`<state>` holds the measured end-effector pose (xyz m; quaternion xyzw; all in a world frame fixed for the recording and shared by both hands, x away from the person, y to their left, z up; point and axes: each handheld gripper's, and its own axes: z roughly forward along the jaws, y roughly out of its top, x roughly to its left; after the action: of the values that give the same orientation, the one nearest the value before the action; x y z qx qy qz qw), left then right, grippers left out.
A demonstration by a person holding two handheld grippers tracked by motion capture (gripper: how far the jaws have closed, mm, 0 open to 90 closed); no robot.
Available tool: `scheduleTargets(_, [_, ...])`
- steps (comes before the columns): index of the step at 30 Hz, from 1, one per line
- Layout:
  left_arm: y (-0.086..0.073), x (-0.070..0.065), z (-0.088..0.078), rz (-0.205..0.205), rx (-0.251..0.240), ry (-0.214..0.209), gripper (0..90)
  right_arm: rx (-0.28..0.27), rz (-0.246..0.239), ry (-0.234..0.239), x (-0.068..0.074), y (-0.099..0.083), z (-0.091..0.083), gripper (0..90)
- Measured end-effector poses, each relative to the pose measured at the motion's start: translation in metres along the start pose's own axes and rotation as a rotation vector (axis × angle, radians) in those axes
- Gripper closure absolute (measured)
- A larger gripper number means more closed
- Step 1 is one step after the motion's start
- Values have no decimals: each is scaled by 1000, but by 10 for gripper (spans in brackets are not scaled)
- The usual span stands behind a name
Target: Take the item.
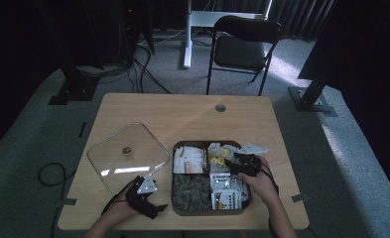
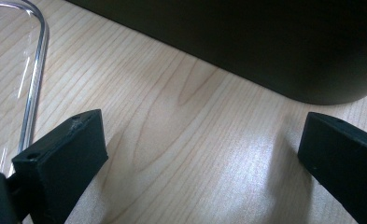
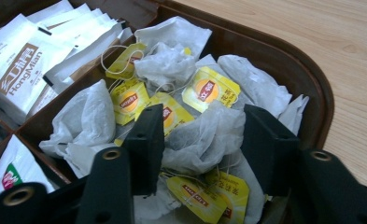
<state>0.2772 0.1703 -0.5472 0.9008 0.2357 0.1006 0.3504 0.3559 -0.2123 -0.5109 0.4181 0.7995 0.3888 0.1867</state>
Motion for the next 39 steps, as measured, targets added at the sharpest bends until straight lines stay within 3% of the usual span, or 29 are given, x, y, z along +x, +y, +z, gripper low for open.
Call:
scheduleTargets(2, [0, 0, 0, 0, 0, 0, 12, 4, -3, 6, 0, 0, 0, 561])
scheduleTargets(5, [0, 0, 0, 0, 0, 0, 12, 17, -18, 21, -2, 0, -1, 711])
scheduleTargets(7, [0, 0, 0, 0, 0, 0, 12, 18, 17, 7, -3, 0, -2, 854])
scheduleTargets(9, [0, 0, 0, 0, 0, 0, 12, 8, 16, -3, -4, 0, -4, 895])
scheduleTargets(16, [0, 0, 0, 0, 0, 0, 12, -24, 27, 8, -5, 0, -12, 900])
scheduleTargets(27, [0, 0, 0, -3, -1, 3, 12, -129, 26, 16, -1, 7, -30, 900])
scheduleTargets(30, [0, 0, 0, -1, 0, 3, 12, -169, 58, 20, -1, 7, -34, 900])
scheduleTargets(39, [0, 0, 0, -2, -1, 3, 12, -256, 60, 12, -1, 9, -46, 900])
